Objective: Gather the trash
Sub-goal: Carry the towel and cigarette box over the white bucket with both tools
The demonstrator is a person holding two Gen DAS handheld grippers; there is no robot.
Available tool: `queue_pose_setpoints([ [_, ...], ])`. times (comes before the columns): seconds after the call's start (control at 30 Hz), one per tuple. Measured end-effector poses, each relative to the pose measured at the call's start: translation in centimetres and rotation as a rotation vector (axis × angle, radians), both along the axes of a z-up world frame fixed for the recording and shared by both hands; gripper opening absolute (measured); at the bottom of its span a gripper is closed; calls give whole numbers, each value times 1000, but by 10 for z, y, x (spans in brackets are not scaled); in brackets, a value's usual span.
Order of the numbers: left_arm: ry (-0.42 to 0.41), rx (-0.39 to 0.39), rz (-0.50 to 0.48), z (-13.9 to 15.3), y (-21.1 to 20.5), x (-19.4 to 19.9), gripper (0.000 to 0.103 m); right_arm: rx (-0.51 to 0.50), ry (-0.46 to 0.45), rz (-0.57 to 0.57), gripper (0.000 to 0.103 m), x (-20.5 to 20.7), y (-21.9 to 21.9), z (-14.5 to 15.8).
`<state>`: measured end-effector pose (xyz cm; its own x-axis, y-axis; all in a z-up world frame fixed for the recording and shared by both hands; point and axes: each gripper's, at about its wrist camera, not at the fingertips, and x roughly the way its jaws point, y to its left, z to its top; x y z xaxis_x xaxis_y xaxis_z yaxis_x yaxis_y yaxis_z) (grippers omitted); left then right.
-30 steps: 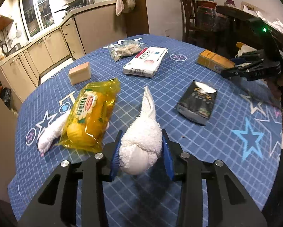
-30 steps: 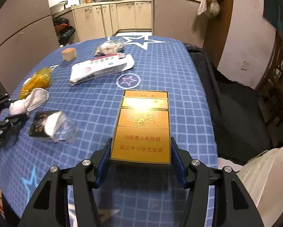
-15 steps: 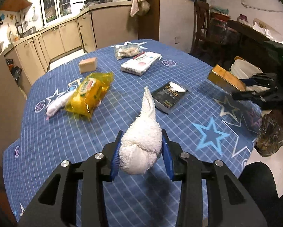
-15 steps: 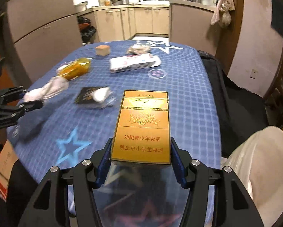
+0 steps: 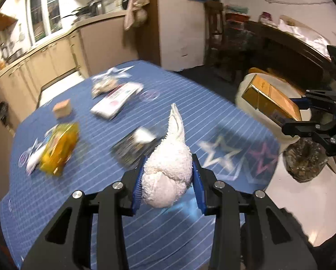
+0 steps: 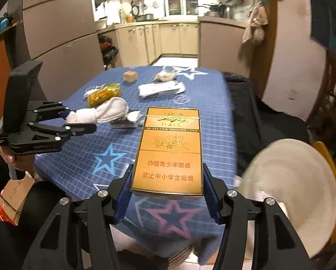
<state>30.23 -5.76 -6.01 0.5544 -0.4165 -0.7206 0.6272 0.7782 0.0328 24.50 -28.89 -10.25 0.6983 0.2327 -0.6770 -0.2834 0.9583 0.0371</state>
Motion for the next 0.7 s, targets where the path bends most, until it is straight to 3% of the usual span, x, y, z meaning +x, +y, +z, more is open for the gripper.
queue_pose_setpoints([
  [0.3, -23, -29, -193, 31, -109, 7, 36, -70, -45, -245, 57, -32, -116, 41],
  [0.5, 24, -16, -307, 27, -192, 10, 36, -78, 15, -368, 57, -38, -186, 34],
  [0.7, 54, 36, -386, 19, -258, 8, 36, -86, 79, -409, 57, -34, -224, 18],
])
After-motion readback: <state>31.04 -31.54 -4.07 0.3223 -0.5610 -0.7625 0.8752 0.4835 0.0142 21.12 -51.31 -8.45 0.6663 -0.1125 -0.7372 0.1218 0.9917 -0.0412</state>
